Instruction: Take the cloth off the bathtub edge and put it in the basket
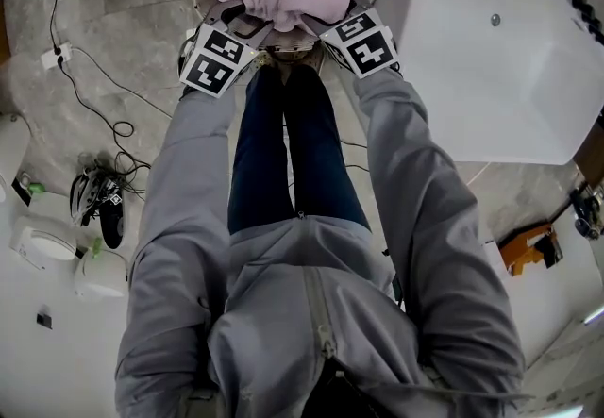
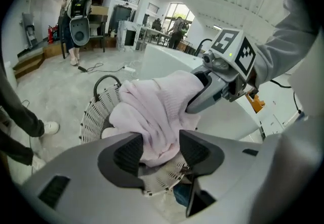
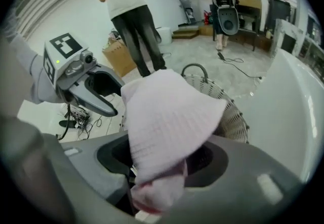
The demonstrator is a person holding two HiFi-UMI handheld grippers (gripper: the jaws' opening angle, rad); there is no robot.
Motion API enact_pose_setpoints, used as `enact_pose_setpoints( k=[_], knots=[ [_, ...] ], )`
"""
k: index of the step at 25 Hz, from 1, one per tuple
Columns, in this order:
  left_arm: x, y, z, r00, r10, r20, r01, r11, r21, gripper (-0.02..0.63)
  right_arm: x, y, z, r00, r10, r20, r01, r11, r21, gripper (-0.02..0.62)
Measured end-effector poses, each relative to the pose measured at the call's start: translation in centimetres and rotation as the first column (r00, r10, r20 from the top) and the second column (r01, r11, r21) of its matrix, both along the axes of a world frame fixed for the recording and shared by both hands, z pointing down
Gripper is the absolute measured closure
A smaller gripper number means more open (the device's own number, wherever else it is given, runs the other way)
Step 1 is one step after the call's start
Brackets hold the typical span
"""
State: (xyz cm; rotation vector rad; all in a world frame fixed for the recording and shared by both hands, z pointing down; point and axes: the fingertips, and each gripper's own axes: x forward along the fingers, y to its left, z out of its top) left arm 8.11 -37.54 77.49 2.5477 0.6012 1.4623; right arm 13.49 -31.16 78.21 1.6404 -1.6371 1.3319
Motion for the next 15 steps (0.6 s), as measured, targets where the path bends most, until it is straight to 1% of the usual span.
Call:
enact_pose_setpoints(
  k=[1, 2, 4, 10, 15],
  knots=[
    [-0.5, -0.2, 0.5, 1.0, -0.008, 0.026, 0.008, 1.0, 0.004, 0.388, 0.3, 0.6, 0.4, 0.999, 0.038, 0.0, -0.038, 0.999, -0.029, 0.355],
    [-1.0, -0.4, 0.8, 0.999, -0.018, 0.042, 0.018, 1.0, 0.007, 0.382, 0.6, 1.1, 0.6, 0.998, 0.07, -0.002, -0.07, 0.996, -0.046, 0.348],
    [-1.6, -0.6, 1.0, 0.998, -0.034, 0.049, 0.034, 0.999, 0.008, 0.382, 1.0, 1.6, 0.5, 0.995, 0.102, -0.016, -0.102, 0.993, -0.058, 0.328],
    [-1.8, -0.3, 0.8, 0.999, -0.037, 0.036, 0.037, 0.999, 0.006, 0.382, 0.9, 1.8, 0.5, 0.99, 0.139, -0.011, -0.14, 0.989, -0.053, 0.314],
    [-1.0, -0.1, -0.7, 0.998, -0.055, 0.01, 0.055, 0.998, 0.012, 0.382, 0.7, 1.3, -1.3, 0.99, 0.126, -0.061, -0.127, 0.992, -0.012, 0.314]
  ],
)
